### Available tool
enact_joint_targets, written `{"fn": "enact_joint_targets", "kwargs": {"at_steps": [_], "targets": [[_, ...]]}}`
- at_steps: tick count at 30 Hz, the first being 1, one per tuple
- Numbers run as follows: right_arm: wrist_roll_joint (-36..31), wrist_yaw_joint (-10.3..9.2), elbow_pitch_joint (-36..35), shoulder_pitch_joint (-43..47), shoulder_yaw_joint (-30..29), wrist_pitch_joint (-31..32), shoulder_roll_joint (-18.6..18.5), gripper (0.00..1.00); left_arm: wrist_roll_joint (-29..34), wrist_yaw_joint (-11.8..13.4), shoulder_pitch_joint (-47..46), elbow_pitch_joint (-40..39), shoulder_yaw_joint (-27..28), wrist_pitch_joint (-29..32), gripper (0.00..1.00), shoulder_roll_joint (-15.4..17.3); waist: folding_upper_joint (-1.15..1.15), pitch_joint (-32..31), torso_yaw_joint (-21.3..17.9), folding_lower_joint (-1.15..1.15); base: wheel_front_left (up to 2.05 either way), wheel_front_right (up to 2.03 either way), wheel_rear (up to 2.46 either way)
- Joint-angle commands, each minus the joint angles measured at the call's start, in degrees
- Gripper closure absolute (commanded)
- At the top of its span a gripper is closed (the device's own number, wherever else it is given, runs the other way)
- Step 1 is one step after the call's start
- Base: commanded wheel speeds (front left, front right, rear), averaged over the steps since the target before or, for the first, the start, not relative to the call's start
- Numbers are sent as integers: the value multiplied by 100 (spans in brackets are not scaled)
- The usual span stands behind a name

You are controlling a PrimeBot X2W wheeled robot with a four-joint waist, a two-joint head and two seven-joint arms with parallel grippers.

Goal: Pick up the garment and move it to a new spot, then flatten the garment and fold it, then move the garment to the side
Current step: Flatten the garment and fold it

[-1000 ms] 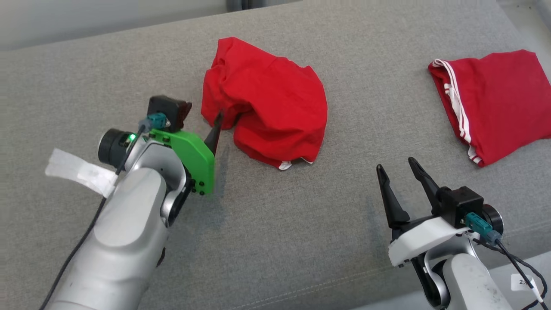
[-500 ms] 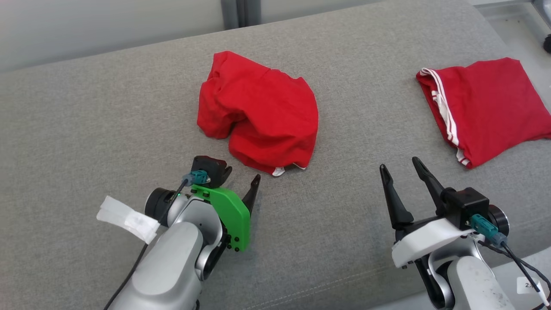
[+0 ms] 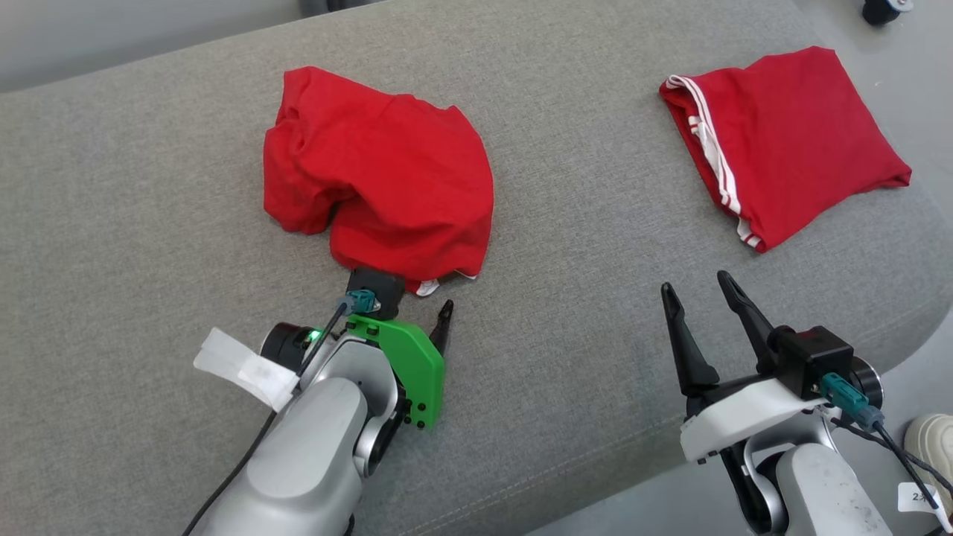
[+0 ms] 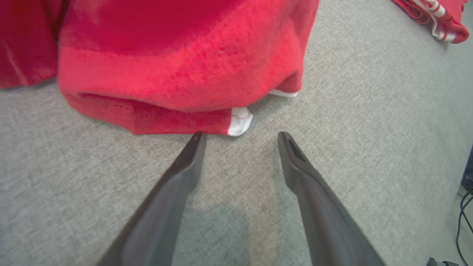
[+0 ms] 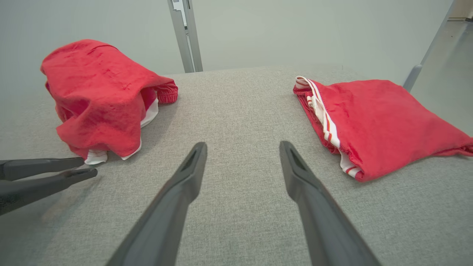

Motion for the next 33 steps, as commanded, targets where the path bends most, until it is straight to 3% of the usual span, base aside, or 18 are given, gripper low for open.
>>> {"fn": "enact_joint_targets", "kwargs": {"at_steps": [1, 6, 7, 8, 10, 11, 18, 24, 29, 33], "targets": [[49, -1, 30, -51, 7, -45, -3, 0, 70, 117, -120, 72, 21, -65, 0, -4, 0, 95, -100, 0, 0, 0, 0], [74, -1, 84, -70, 15, -87, -3, 0, 75, 186, -221, 226, -12, -72, 0, -15, 0, 126, -124, 0, 0, 0, 0], [76, -1, 95, -70, 21, -93, -3, 0, 71, 193, -237, 251, -12, -101, 13, -13, 0, 126, -126, 0, 0, 0, 0], [76, -1, 95, -70, 21, -93, -3, 0, 71, 193, -237, 251, -12, -101, 13, -13, 0, 126, -126, 0, 0, 0, 0], [84, -1, 116, -83, 34, -102, -3, 0, 81, 240, -284, 286, 7, -183, 81, -7, 0, 129, -125, 0, 0, 0, 0], [95, -1, 124, -94, 38, -106, -3, 0, 78, 264, -318, 283, 37, -259, 100, -3, 0, 129, -119, 0, 0, 0, 0], [105, -1, 178, -119, 20, -127, -3, 0, -11, 234, -339, 364, 67, -388, 100, -10, 0, 67, 14, 0, 0, 0, 0], [75, -1, 214, -30, -29, -110, -3, 0, -191, 314, -67, -45, 219, -632, 100, 98, 0, -117, 287, 0, 0, 0, 0], [26, -1, 227, 75, -87, -65, -5, 0, -270, 474, 302, -846, 387, -679, 100, 423, 0, -343, 578, 0, 0, 0, 0], [-3, -1, 202, 127, -131, -15, -5, 0, -172, 708, 594, -1715, 488, -478, 100, 911, 0, -501, 774, 0, 0, 0, 0]]}}
